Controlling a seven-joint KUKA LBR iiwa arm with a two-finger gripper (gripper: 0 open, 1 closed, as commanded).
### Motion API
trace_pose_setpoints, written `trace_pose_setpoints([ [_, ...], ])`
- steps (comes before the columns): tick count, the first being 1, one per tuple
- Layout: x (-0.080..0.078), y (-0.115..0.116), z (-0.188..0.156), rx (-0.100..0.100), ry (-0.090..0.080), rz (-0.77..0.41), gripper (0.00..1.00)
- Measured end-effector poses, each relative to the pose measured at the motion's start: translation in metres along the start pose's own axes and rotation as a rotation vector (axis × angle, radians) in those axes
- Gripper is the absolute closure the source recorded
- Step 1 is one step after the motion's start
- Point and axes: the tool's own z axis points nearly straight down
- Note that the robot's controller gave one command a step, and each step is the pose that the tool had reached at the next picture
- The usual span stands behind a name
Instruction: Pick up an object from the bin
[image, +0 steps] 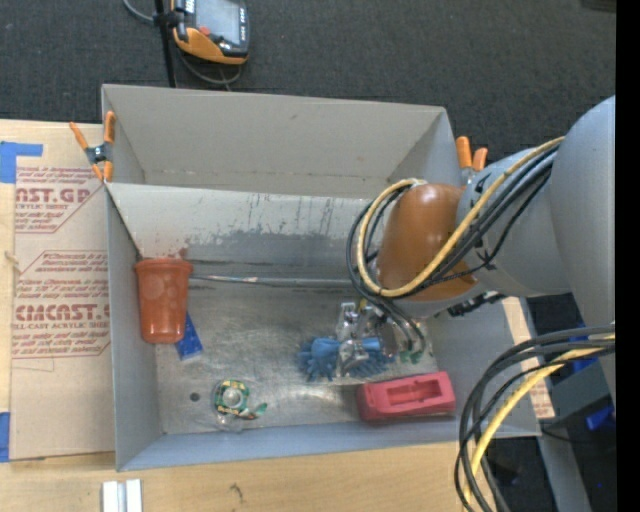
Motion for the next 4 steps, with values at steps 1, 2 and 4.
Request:
trace_pose_setpoints([
  [1,0.0,0.0,0.0,0.0,0.0,0.0,1.0],
  [2,0.001,0.0,-0.003,0.0,0.0,0.0,1.0],
  [4,0.0,0.0,-0.035,0.0,-0.009,0.0,1.0],
])
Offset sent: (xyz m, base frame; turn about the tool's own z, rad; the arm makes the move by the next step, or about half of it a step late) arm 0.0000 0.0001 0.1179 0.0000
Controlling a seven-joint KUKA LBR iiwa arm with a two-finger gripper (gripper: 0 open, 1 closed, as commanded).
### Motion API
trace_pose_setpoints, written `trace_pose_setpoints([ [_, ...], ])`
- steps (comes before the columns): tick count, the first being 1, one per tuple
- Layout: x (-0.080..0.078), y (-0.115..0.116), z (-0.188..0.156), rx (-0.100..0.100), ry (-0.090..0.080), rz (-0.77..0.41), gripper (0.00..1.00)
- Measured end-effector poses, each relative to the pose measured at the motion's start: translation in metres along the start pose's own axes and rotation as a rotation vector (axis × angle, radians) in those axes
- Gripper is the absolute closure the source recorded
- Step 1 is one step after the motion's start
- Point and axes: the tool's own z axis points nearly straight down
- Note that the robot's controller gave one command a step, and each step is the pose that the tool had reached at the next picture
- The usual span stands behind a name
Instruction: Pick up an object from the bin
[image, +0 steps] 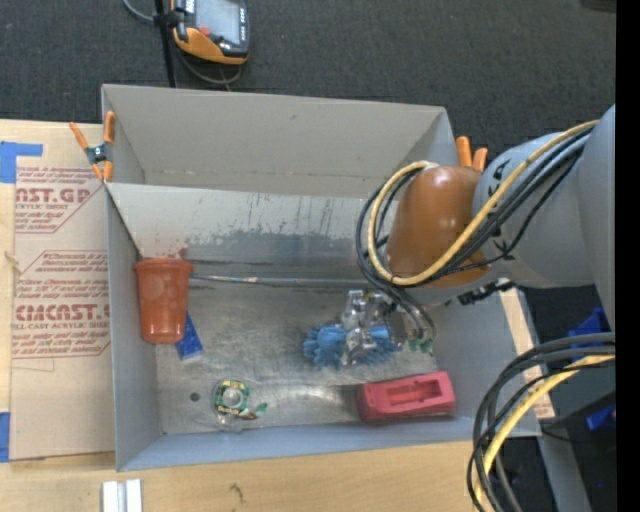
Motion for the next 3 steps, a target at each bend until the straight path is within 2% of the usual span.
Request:
trace_pose_setpoints([
  [1,0.0001,0.0001,-0.0045,0.0,-0.003,0.0,1.0],
  [3,0.0012,0.0003,-0.0135,0.0,0.003,0.0,1.0],
])
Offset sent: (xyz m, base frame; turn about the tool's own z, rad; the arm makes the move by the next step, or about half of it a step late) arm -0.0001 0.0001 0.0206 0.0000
